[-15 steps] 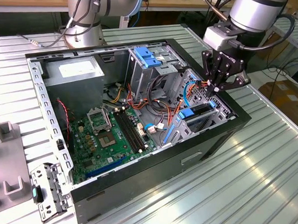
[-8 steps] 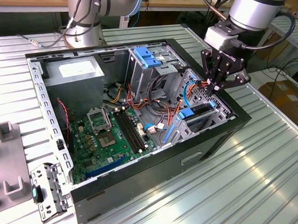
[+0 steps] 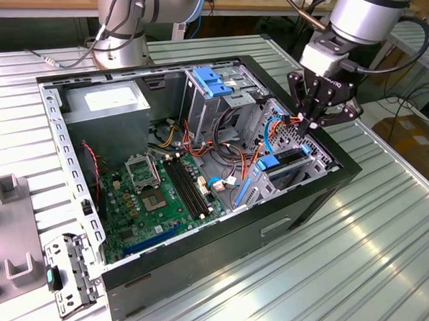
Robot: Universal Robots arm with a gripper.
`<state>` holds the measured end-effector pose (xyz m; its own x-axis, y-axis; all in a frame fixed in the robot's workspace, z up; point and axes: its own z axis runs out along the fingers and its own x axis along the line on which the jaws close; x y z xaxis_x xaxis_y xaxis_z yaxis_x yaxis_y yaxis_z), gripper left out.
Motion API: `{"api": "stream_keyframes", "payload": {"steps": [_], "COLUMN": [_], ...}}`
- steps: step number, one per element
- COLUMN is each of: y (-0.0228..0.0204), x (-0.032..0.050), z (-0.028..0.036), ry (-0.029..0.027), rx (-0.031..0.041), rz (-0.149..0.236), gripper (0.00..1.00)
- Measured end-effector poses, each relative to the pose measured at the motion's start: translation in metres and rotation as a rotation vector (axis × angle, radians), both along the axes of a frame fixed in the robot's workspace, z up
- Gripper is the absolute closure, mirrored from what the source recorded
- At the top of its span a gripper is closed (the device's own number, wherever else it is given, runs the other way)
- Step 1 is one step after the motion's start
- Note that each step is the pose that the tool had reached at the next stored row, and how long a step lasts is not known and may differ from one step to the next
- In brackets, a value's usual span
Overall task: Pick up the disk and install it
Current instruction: 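Insert the first disk wire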
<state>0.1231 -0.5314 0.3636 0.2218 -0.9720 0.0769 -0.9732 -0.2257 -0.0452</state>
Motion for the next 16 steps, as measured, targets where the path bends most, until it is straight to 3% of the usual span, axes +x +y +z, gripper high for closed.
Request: {"api": "stream_keyframes", "payload": {"steps": [3, 6, 8, 13, 16], "y": [0.0000, 0.0022, 0.0033, 0.0133, 0.0166], "x": [0.0000, 0.0006, 0.0019, 0.0128, 0.0171], "z": [-0.0001, 0.0066, 0.0077, 0.0085, 0.0086], "ry": [0.0001, -0.0001, -0.0001, -0.0001, 0.0000], "rx": [0.0001, -0.0003, 0.0000, -0.0003, -0.0004], "rz": [0.059, 0.064, 0.065, 0.080, 0.093], "gripper": [0.89, 0.89, 0.89, 0.89, 0.89]}}
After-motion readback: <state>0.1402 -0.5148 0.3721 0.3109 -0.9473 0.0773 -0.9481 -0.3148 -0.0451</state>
